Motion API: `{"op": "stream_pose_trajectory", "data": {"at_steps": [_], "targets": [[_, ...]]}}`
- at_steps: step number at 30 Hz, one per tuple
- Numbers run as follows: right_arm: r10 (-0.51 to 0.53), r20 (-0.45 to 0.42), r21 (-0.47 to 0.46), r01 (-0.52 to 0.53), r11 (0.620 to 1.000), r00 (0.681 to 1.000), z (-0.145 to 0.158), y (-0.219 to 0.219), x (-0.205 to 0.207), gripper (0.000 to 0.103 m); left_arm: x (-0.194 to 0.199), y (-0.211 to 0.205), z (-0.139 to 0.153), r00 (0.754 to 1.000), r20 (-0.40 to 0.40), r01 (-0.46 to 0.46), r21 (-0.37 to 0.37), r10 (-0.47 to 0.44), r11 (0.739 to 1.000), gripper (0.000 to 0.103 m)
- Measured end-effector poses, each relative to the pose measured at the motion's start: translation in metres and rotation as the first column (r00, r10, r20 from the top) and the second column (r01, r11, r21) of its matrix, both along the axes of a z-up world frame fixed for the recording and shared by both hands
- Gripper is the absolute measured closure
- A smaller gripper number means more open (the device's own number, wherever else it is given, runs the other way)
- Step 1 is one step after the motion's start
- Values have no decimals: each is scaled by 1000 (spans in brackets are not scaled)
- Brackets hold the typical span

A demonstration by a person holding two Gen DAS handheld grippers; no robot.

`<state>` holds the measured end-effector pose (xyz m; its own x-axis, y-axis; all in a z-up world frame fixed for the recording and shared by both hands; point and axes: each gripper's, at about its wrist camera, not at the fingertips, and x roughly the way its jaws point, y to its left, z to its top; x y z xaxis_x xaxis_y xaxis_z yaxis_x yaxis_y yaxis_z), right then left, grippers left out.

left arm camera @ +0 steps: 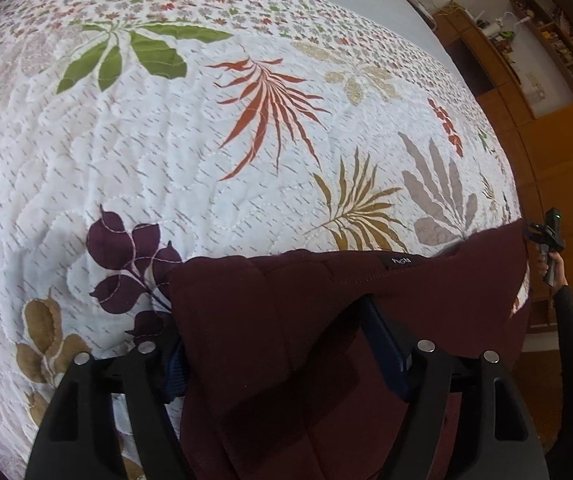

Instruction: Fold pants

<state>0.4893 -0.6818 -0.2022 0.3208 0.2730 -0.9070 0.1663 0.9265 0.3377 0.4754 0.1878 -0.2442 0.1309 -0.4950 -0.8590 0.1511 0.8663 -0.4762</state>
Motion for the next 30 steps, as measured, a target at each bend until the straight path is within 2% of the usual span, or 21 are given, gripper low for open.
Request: {"op": "stream_pose_trajectory", "data": {"at_steps": [2, 4, 5, 7, 9, 10, 11, 12, 14, 20, 30], "targets": [[19, 13, 24, -20, 1000, 1000, -1, -2, 2, 2, -1, 0, 1, 1000, 7, -20, 10, 20, 1000, 34], [43, 12, 38, -43, 998, 999, -2, -4, 4, 2, -3, 4, 2, 999, 15, -51, 22, 51, 998, 46], [52, 13, 44, -52, 998, 999, -2, -4, 3, 3, -4, 6, 2, 998, 17, -63, 20, 62, 998, 49], [72, 14, 69, -73, 995, 997, 0, -3, 2, 10, -8, 9, 5, 996, 25, -84, 19, 83, 996, 60], [89, 10, 64, -89, 994, 996, 1, 0, 0, 40, -11, 10, 7, 994, 34, -103, 26, 102, 994, 68], [88, 2, 48, -88, 995, 996, 2, 0, 0, 45, -13, 11, 8, 993, 38, -112, 27, 111, 993, 73], [87, -3, 33, -87, 996, 996, 2, 0, -1, 58, -14, 12, 9, 992, 42, -124, 33, 123, 992, 75], [85, -4, 34, -85, 996, 996, 2, 1, -1, 79, -14, 11, 10, 990, 45, -132, 35, 130, 991, 77], [78, 8, 45, -78, 996, 997, 8, 0, -5, 79, -17, 11, 15, 988, 58, -148, 32, 146, 988, 79], [70, 68, -17, -68, 997, 995, 35, 7, -23, 80, -32, 14, 41, 973, 128, -194, 9, 191, 981, 83], [32, 179, -72, -19, 997, 983, 102, 11, -83, 80, -78, 9, 122, 947, 256, -186, -51, 193, 981, 85]]}}
